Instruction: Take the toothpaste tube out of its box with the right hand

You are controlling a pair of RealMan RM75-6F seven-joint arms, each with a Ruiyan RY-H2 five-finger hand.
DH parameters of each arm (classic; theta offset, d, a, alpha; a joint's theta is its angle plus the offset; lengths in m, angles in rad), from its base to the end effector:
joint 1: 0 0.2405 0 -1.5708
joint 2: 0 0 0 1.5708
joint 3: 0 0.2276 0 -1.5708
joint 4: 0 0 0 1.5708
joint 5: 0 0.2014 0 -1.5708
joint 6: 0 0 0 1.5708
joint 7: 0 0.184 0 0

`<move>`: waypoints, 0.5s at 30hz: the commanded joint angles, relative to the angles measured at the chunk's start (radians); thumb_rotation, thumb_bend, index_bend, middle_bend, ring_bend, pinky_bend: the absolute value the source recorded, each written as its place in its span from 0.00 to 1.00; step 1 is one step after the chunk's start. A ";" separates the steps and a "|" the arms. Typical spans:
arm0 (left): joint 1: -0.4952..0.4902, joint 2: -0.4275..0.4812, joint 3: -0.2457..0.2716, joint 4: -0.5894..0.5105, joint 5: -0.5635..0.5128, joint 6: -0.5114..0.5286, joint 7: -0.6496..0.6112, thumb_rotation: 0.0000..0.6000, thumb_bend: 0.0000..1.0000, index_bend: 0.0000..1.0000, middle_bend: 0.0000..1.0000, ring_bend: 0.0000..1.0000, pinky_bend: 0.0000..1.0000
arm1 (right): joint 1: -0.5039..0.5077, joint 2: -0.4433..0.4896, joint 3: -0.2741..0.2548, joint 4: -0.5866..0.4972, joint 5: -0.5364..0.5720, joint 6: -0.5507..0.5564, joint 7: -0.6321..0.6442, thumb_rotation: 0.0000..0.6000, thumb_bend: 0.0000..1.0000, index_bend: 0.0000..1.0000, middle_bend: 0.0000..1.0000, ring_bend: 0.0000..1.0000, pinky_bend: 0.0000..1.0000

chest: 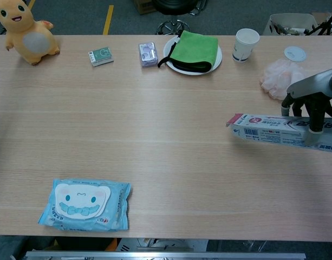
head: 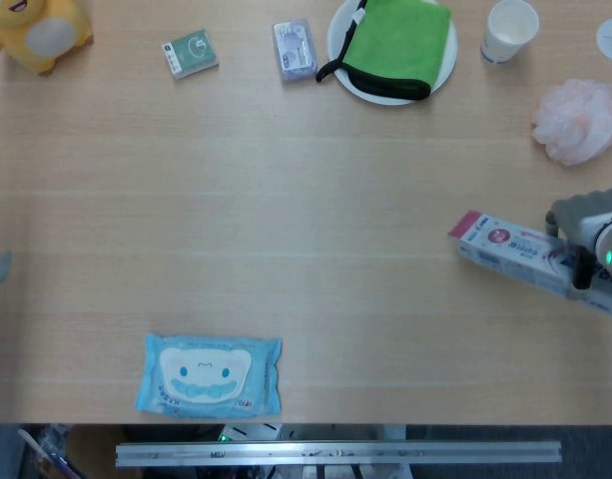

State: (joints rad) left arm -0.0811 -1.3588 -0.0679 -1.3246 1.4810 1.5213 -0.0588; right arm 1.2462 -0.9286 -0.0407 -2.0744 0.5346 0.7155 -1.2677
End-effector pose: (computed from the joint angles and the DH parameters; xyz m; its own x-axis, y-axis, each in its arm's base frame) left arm -0.3107 0.2221 0.1195 0.3816 -0.0539 0.9228 0.9243 0.0300 -0.3805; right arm -0.1771 -0.2891 0.0564 0.4513 -0.8521 0.2650 -0.6937 -0.1483 0.7048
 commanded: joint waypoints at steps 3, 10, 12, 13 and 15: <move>0.000 -0.001 0.000 0.001 -0.001 0.000 -0.001 0.88 0.25 0.07 0.00 0.09 0.27 | -0.003 0.027 -0.017 -0.020 -0.105 -0.010 0.077 1.00 0.25 0.44 0.55 0.47 0.72; 0.000 -0.005 0.002 0.006 -0.002 -0.004 -0.003 0.88 0.25 0.07 0.00 0.09 0.27 | -0.024 0.029 -0.039 -0.053 -0.236 -0.009 0.188 1.00 0.25 0.44 0.56 0.46 0.72; 0.000 -0.005 0.002 0.006 -0.002 -0.003 -0.003 0.88 0.25 0.07 0.00 0.10 0.27 | -0.016 0.029 -0.050 -0.042 -0.250 -0.019 0.210 1.00 0.25 0.44 0.57 0.46 0.72; 0.000 -0.006 0.002 0.006 -0.003 -0.003 -0.003 0.88 0.25 0.07 0.00 0.10 0.27 | -0.012 0.032 -0.056 -0.042 -0.256 -0.023 0.218 1.00 0.25 0.44 0.57 0.46 0.72; -0.001 -0.005 0.002 0.006 -0.003 -0.005 -0.003 0.88 0.25 0.07 0.00 0.09 0.27 | -0.011 0.047 -0.055 -0.041 -0.266 -0.056 0.258 1.00 0.25 0.44 0.57 0.46 0.72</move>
State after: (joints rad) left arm -0.0817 -1.3642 -0.0662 -1.3186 1.4779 1.5167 -0.0613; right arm 1.2291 -0.8979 -0.0813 -2.1136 0.2889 0.6963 -1.0592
